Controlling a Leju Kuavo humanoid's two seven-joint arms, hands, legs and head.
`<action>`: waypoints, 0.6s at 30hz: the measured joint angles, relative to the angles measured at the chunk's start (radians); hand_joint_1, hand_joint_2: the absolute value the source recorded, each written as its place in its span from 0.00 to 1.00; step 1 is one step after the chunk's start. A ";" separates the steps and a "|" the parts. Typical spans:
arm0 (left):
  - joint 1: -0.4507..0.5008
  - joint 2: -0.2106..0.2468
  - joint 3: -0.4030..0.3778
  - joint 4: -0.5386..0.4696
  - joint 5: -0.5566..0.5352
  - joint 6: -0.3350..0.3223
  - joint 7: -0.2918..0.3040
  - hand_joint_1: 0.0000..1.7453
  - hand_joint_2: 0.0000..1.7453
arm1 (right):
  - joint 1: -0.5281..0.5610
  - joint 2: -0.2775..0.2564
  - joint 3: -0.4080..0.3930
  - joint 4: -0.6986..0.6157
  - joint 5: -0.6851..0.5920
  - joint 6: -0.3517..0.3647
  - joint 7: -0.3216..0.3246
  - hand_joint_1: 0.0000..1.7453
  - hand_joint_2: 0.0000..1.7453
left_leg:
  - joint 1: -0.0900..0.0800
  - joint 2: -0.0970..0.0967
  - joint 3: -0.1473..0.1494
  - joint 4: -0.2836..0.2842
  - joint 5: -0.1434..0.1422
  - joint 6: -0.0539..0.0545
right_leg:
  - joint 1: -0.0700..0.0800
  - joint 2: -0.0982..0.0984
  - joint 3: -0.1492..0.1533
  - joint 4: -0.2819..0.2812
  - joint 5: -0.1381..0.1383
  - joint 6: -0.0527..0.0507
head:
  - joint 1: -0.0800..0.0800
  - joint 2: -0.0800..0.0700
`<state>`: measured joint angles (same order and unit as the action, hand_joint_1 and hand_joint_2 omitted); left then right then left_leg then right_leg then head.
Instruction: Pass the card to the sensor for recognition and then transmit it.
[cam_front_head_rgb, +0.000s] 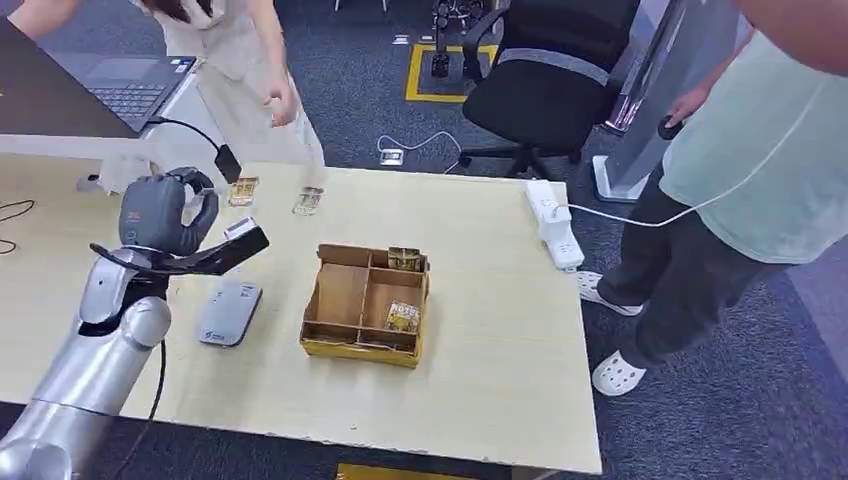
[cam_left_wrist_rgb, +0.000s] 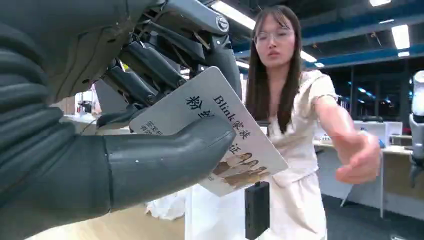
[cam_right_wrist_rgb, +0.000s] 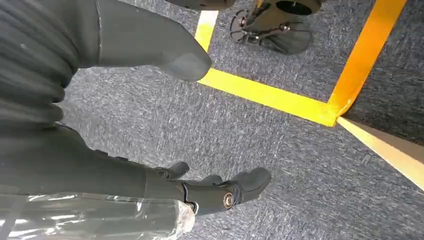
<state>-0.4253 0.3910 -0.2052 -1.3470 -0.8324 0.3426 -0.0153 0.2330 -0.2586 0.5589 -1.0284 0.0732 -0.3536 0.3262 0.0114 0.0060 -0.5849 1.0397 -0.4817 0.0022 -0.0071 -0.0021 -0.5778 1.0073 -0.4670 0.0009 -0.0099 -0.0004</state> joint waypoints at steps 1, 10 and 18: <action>-0.005 0.002 0.000 0.000 0.002 0.000 0.000 1.00 1.00 | -0.001 0.000 0.000 0.001 -0.001 0.000 -0.002 0.00 1.00 | 0.000 0.000 0.000 0.000 0.000 0.000 | 0.000 0.000 0.000 0.000 0.000 0.000 | 0.000 0.000; -0.035 0.022 -0.002 -0.001 0.010 -0.002 0.004 1.00 1.00 | -0.009 0.002 0.012 0.024 -0.013 -0.004 -0.006 0.00 1.00 | 0.000 0.000 -0.001 0.000 0.000 0.000 | 0.000 0.001 -0.002 0.000 0.000 0.000 | 0.000 0.000; -0.050 0.019 -0.003 -0.001 0.076 -0.009 -0.007 1.00 1.00 | -0.019 0.003 0.019 0.032 -0.029 -0.008 -0.013 0.00 1.00 | 0.000 0.000 -0.001 0.000 0.000 0.000 | 0.000 0.001 -0.002 0.000 0.000 0.000 | 0.000 0.000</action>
<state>-0.4755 0.4101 -0.2079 -1.3478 -0.7561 0.3334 -0.0225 0.2139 -0.2560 0.5783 -0.9960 0.0446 -0.3613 0.3132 0.0114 0.0062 -0.5860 1.0397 -0.4818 0.0022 -0.0070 -0.0011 -0.5798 1.0073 -0.4672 0.0008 -0.0099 -0.0004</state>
